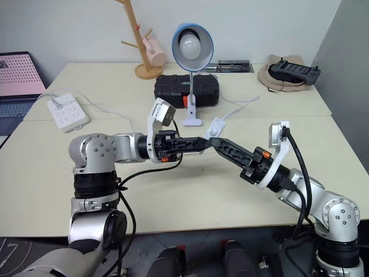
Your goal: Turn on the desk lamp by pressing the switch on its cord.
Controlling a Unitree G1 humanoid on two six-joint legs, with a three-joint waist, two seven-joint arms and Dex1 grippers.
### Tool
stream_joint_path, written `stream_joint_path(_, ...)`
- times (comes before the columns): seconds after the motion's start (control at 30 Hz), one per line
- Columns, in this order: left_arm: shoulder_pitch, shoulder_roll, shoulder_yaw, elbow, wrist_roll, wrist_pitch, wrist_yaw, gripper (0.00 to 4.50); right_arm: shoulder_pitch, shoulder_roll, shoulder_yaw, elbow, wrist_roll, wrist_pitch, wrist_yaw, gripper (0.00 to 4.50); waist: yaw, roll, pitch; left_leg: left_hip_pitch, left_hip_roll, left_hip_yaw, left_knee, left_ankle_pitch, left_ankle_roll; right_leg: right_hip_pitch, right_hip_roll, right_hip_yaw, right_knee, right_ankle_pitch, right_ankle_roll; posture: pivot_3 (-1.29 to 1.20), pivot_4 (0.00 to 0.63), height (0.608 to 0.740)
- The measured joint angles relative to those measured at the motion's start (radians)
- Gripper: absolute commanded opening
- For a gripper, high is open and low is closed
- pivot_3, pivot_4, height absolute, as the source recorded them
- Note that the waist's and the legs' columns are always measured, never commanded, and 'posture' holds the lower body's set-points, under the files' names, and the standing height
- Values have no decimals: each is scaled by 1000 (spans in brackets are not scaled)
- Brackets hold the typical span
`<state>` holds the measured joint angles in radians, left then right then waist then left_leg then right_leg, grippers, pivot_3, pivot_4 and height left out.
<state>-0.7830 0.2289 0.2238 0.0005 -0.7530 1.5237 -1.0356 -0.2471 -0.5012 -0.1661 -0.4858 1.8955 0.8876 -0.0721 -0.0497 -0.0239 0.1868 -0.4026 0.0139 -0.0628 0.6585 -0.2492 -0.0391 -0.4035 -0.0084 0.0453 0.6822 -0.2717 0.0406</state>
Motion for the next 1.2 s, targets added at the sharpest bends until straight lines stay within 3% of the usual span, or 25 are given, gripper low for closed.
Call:
stream_joint_path(0.33,28,15,-3,-13,-104,-7,65,395,-37,-54,41,2,22,-44,-17,4500,9,0,0,0,0,1,0,0,0,0,0,1,-1,0,0,0,150,740)
stream_joint_path(0.43,31,23,-8,-12,-118,-13,69,395,-40,-63,56,2,20,-47,-16,4070,10,0,0,0,0,1,0,0,0,0,0,1,-1,0,0,0,150,740)
stream_joint_path(0.9,45,44,-46,-9,-184,-62,87,395,-41,-73,76,21,12,-61,-15,839,16,0,0,0,0,2,0,0,0,0,0,1,-2,0,0,0,150,740)
stream_joint_path(1.0,45,46,-50,-4,-198,-74,85,395,-41,-75,79,21,16,-63,2,551,16,0,0,0,0,2,0,0,0,-1,0,1,-2,0,1,0,150,740)
stream_joint_path(1.2,45,52,-62,7,-219,-90,90,395,-40,-81,81,21,15,-67,11,539,17,0,0,-1,0,2,0,0,0,-1,0,1,-2,0,1,0,150,740)
